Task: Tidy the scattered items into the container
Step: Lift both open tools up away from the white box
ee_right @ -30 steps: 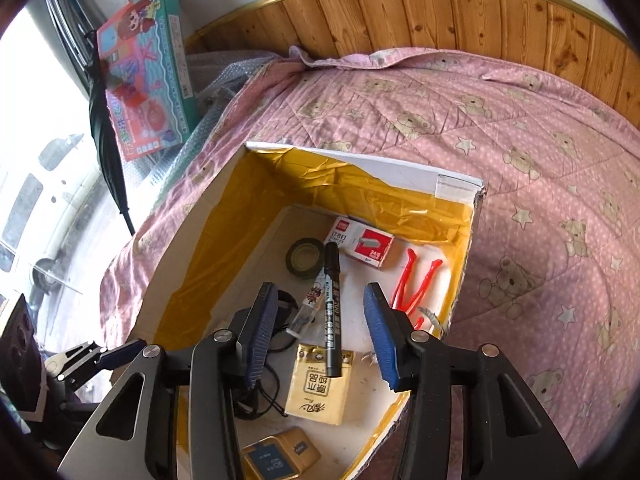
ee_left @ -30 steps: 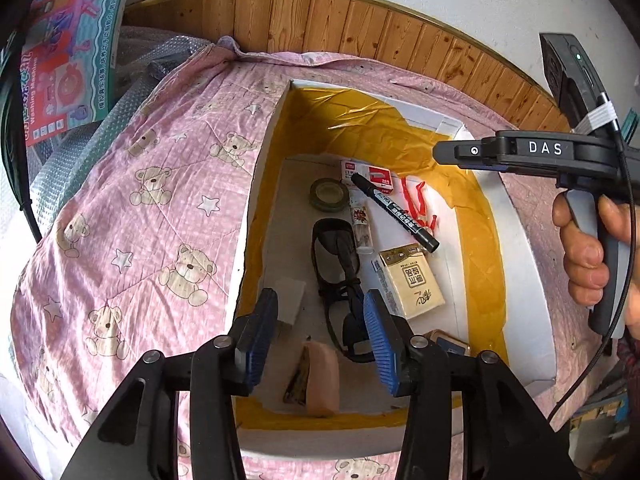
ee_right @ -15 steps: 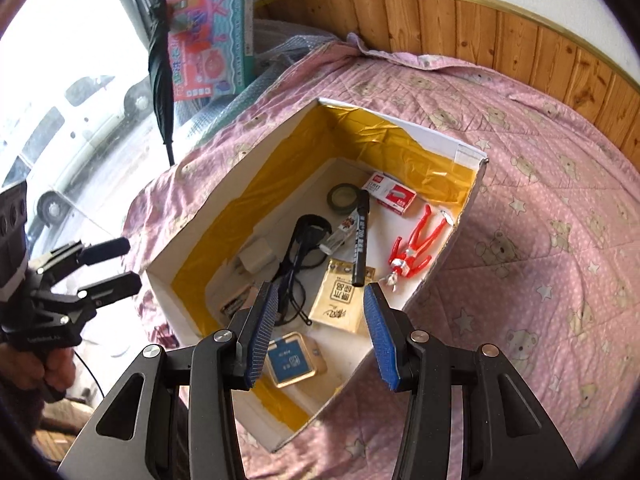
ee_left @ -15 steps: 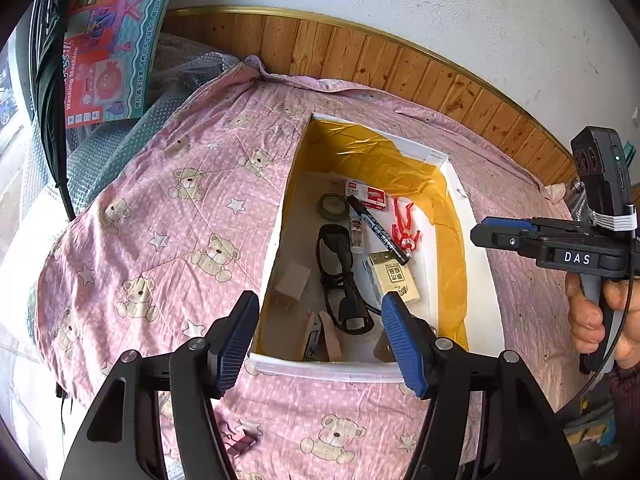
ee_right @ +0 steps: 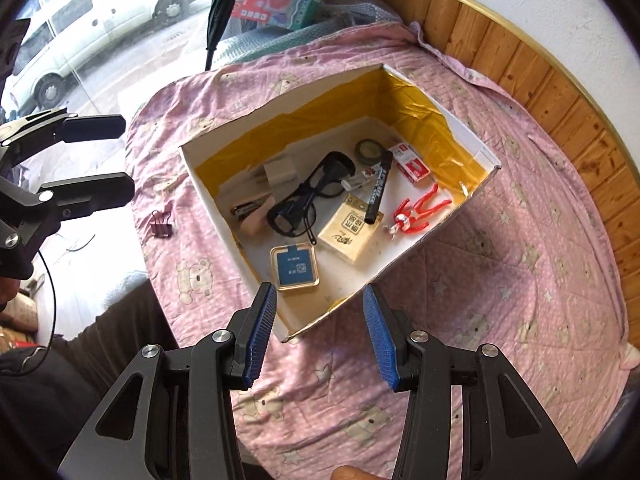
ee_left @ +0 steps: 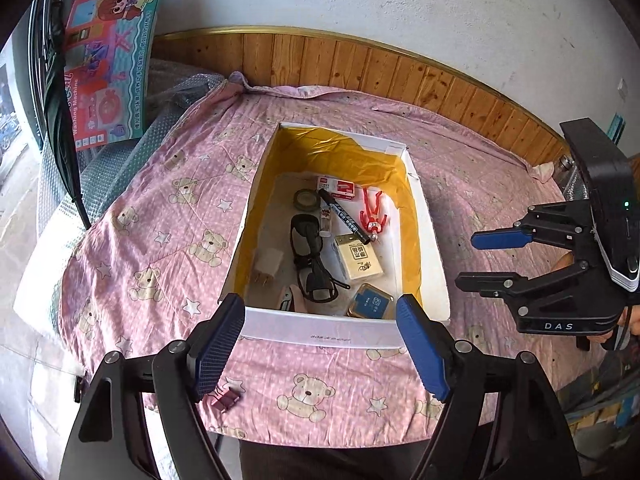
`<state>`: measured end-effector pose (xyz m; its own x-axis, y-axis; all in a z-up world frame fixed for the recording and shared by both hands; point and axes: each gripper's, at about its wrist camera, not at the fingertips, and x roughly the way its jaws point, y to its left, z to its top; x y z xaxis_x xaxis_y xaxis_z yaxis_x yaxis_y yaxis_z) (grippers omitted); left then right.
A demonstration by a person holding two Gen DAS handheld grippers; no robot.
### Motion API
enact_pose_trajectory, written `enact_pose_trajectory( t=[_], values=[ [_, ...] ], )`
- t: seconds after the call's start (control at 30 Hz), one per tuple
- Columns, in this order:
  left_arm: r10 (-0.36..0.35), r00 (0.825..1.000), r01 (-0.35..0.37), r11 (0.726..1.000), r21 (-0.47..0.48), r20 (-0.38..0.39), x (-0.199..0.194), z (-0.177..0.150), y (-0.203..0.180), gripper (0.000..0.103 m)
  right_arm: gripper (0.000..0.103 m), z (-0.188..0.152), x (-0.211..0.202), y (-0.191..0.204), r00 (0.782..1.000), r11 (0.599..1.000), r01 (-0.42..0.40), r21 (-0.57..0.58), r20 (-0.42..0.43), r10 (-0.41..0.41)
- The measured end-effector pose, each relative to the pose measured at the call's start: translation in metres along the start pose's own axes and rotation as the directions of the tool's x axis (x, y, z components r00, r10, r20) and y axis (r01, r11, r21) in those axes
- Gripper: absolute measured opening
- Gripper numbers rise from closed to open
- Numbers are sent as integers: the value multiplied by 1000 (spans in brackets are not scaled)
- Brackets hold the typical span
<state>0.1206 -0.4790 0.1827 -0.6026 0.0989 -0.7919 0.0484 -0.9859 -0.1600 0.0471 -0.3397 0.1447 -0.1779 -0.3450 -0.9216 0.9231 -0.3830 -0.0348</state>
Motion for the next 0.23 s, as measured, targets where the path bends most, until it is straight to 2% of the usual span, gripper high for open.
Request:
enact_pose_trajectory(
  t=[0.23],
  values=[
    [12,999,-13,1000,14,31,-10,-6,-7,79,48,4,-11,20,999,1000,-27,-12,34,27]
  ],
)
